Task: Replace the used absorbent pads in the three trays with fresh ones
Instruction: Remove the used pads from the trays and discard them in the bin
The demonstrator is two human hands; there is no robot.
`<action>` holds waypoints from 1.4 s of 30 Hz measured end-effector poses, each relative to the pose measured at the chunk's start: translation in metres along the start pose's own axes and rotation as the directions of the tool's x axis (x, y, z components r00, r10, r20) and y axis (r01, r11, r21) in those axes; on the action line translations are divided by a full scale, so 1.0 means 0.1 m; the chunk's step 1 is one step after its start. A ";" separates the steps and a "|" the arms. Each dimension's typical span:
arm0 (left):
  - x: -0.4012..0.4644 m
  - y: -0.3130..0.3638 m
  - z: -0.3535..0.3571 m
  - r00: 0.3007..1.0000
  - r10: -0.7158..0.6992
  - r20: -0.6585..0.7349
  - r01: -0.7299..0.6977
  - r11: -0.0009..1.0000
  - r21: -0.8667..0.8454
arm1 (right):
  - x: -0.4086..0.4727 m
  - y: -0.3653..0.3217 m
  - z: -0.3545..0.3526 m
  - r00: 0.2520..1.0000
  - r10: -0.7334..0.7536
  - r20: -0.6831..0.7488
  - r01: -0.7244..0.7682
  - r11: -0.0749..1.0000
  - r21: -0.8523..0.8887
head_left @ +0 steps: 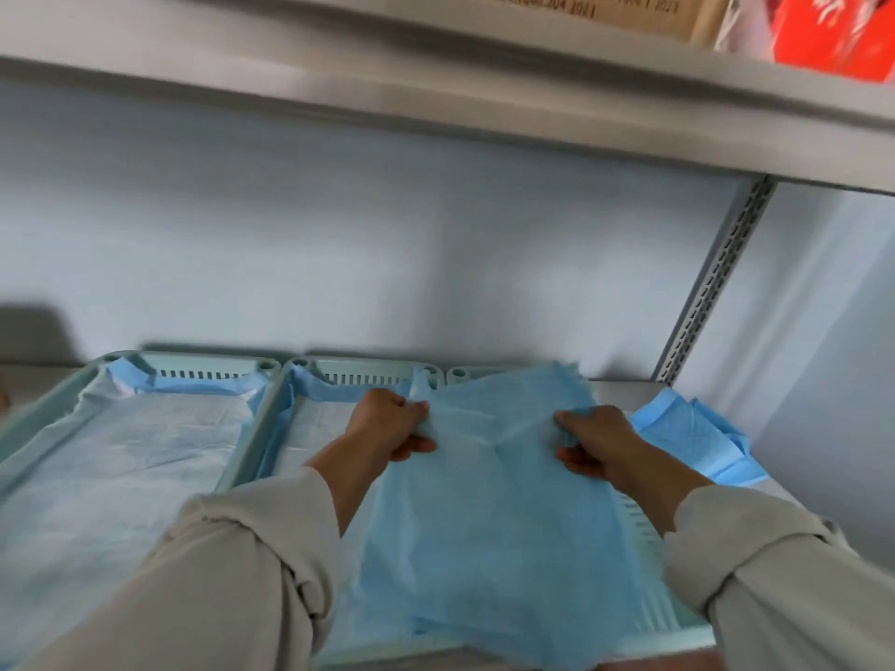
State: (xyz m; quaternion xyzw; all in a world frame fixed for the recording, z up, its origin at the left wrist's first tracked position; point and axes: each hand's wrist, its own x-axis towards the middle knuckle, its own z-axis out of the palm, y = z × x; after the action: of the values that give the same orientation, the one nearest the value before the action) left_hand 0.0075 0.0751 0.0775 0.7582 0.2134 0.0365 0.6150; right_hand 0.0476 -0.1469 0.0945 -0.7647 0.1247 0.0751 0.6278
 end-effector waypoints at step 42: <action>-0.24 0.19 -0.34 0.983 -0.141 0.118 0.179 0.873 -0.454 | -0.16 -0.05 -0.34 0.992 0.037 0.118 -0.080 0.920 0.383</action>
State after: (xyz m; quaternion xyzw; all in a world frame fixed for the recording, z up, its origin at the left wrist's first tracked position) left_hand -0.0203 0.0949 0.1085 0.5702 0.2355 0.0047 0.7870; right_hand 0.0324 -0.1775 0.1102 -0.6165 0.1253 0.1092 0.7696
